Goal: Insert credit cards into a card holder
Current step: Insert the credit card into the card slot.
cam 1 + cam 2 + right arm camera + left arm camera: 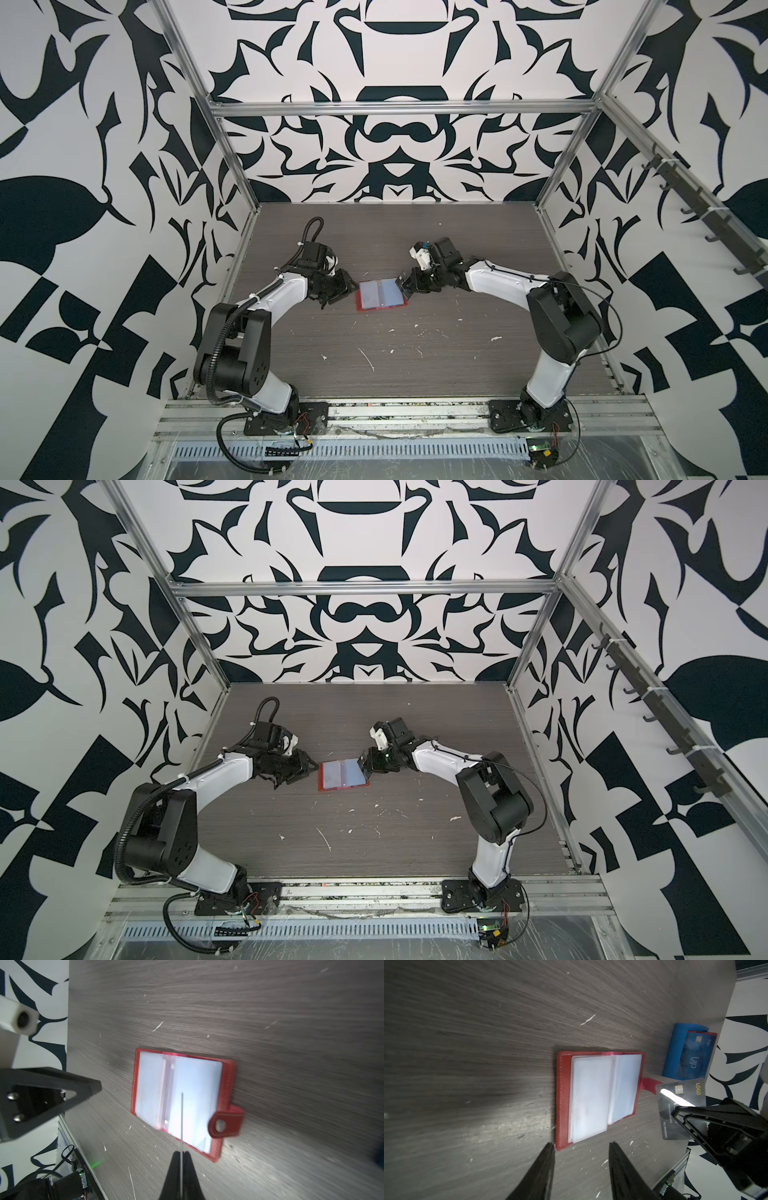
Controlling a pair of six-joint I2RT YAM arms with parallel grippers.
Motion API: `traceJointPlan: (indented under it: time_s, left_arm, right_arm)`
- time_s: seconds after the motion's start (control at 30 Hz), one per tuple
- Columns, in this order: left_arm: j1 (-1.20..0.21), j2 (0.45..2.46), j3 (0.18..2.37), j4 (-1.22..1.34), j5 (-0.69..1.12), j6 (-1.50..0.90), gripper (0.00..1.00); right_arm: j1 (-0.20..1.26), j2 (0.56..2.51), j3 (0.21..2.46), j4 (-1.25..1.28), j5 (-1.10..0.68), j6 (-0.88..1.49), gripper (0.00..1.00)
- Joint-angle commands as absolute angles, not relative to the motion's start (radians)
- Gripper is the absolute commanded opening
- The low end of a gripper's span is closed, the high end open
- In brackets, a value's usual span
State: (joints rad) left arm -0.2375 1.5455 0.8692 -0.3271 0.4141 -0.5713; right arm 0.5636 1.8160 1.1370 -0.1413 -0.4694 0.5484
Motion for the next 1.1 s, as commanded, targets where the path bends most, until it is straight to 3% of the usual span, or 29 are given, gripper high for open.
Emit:
traceJointPlan:
  time_s: [0.0, 0.37, 0.73, 0.87, 1.07]
  left_arm:
    - [-0.236, 1.563, 0.839, -0.257, 0.440, -0.578, 0.47]
    - [-0.236, 1.671, 0.821, -0.190, 0.425, -0.603, 0.45]
    - [-0.235, 1.764, 0.821, -0.094, 0.464, -0.656, 0.33]
    - [-0.236, 1.775, 0.819, -0.086, 0.465, -0.662, 0.25]
    - [-0.236, 1.766, 0.813, -0.074, 0.477, -0.673, 0.02]
  right_arm:
    - [0.583, 1.822, 1.179, -0.030, -0.504, 0.604, 0.00]
    - [0.600, 1.899, 1.195, 0.002, -0.511, 0.633, 0.00]
    - [0.605, 1.937, 1.201, -0.001, -0.512, 0.637, 0.00]
    - [0.609, 1.945, 1.200, -0.001, -0.514, 0.636, 0.00]
    - [0.621, 1.941, 1.200, 0.022, -0.523, 0.642, 0.00]
